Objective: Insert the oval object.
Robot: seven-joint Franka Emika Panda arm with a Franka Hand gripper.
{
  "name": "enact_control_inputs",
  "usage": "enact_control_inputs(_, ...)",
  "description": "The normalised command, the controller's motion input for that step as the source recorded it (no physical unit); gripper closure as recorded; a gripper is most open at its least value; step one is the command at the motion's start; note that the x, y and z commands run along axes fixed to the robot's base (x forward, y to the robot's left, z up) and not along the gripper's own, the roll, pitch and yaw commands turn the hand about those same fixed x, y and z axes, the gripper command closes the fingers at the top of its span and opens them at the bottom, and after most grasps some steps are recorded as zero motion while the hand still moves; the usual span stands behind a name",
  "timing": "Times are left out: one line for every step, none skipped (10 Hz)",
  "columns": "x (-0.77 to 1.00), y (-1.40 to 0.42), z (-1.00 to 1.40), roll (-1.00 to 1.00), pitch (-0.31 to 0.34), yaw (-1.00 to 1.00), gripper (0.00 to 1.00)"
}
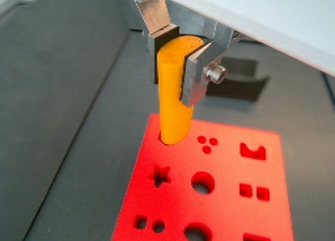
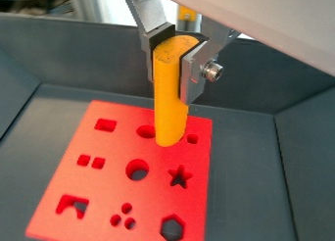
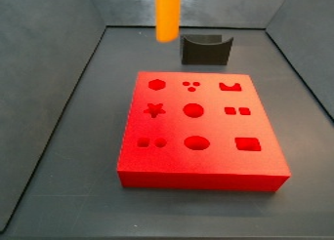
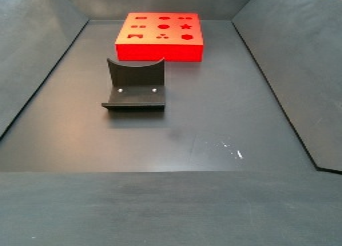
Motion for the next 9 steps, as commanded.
enact_control_inputs(0.34, -0.14, -0.12, -0.04, 0.087, -0.65, 1.00)
enact_control_inputs(0.37, -0.14, -0.12, -0.04, 0.079, -0.63, 1.00)
enact_control_inputs(0.34, -0.13, -0.13, -0.04, 0.057, -0.68, 1.00)
enact_control_inputs(0.23, -0.11, -0.17, -0.03, 0.046, -0.79, 1.00)
enact_control_inputs(0.11, -0.15, -0.16, -0.01, 0.011, -0.90, 1.00)
enact_control_inputs(0.03, -0.17, -0.18, 0.00, 0.000, -0.95, 1.00)
enact_control_inputs(0.00, -0.13, -0.23, 0.00, 0.000, -1.00, 1.00)
enact_control_inputs(0.00, -0.10, -0.26, 0.01, 0.000, -1.00, 1.00)
enact_control_inputs(0.00, -0.09, -0.27, 0.01, 0.000, -1.00, 1.00)
